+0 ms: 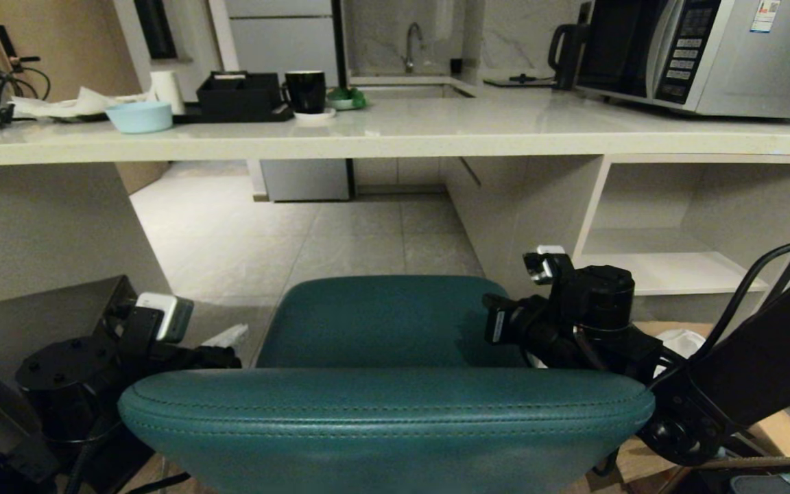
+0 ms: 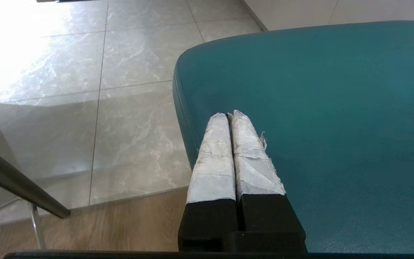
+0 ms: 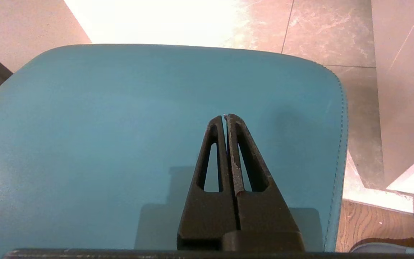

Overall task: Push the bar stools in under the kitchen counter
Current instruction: Pull the blue chair out from under the dining table

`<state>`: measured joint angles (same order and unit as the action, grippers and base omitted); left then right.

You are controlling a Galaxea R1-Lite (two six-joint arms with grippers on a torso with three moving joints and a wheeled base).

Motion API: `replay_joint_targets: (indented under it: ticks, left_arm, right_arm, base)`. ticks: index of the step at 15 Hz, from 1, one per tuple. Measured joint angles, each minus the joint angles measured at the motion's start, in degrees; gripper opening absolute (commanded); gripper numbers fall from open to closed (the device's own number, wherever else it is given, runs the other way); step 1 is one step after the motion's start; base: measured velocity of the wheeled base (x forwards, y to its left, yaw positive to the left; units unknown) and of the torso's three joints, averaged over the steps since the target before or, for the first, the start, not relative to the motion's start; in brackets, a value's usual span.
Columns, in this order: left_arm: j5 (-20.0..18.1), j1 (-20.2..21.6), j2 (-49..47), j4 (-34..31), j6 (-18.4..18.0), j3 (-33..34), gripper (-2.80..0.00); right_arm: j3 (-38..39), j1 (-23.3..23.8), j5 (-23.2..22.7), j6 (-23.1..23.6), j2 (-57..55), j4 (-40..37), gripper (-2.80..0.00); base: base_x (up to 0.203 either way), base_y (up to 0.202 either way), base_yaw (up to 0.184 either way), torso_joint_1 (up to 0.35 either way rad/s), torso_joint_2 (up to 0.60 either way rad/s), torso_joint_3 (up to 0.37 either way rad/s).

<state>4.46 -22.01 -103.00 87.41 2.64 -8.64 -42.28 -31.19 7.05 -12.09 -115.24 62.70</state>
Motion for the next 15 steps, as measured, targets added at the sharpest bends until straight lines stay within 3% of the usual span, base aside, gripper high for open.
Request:
replay_joint_targets:
  ticks: [5,15]
  left_arm:
    - [0.42,-0.78,0.47,-0.26,0.22,0.22,-2.80]
    - [0.33,3.90,1.94,-0.09,0.33,0.05,-2.80]
  right_arm:
    - [-0.09,0.13,0.04,-0.01,0.02,-0.02,-2.80]
    - [0.02,2.53,0.05,-0.04,1.62,-0.10,-2.80]
  base:
    - [0.000,0.000,0.000,0.000,0.00,0.000]
    - [0.000,0.000,0.000,0.000,0.00,0.000]
